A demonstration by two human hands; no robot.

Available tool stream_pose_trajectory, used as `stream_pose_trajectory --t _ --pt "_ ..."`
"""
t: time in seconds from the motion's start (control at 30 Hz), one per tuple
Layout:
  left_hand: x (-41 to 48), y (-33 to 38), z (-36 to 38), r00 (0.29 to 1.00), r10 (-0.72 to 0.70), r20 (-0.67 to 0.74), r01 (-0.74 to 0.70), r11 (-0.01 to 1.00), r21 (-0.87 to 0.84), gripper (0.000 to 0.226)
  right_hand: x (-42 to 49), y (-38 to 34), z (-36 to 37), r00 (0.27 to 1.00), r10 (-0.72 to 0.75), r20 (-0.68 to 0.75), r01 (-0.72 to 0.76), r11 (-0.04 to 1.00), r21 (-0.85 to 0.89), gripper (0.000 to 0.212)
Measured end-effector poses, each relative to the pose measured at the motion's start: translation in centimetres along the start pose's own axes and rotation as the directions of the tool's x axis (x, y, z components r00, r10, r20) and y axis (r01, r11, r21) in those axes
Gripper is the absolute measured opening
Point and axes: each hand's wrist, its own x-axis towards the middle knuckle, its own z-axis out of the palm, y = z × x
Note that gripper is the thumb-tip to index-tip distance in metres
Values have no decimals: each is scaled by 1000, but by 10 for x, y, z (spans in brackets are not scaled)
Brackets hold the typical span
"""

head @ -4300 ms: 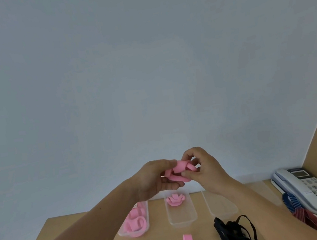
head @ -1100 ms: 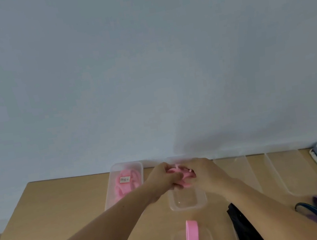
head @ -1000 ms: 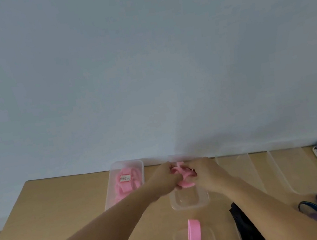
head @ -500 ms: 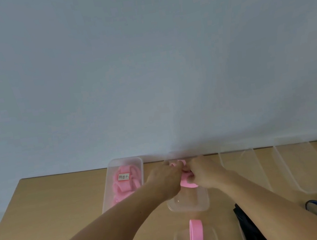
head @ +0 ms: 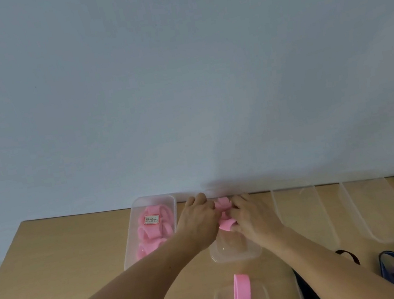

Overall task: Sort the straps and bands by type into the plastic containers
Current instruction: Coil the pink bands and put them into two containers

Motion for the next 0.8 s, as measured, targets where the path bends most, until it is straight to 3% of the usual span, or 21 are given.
stream_pose_trajectory --t 0.23,0.4,0.57,0.67,0.8 --pt "0 4 3 998 -39 -45 39 999 -1 22 6 -1 14 992 -17 -128 20 1000 21 47" --pt "2 7 2 988 -153 12 153 986 -71 15 0 5 9 992 -44 -119 42 999 -16 31" --pt "0 5 4 978 -202 54 205 976 -73 30 -16 13 -6 988 -32 -152 42 997 61 10" --pt "-4 6 5 978 -207 32 209 973 -95 31 -18 16 -2 990 -19 -137 24 999 32 20" --pt "-4 10 2 989 -141 -35 136 983 -123 35 -11 7 3 987 -8 -159 2 999 -39 15"
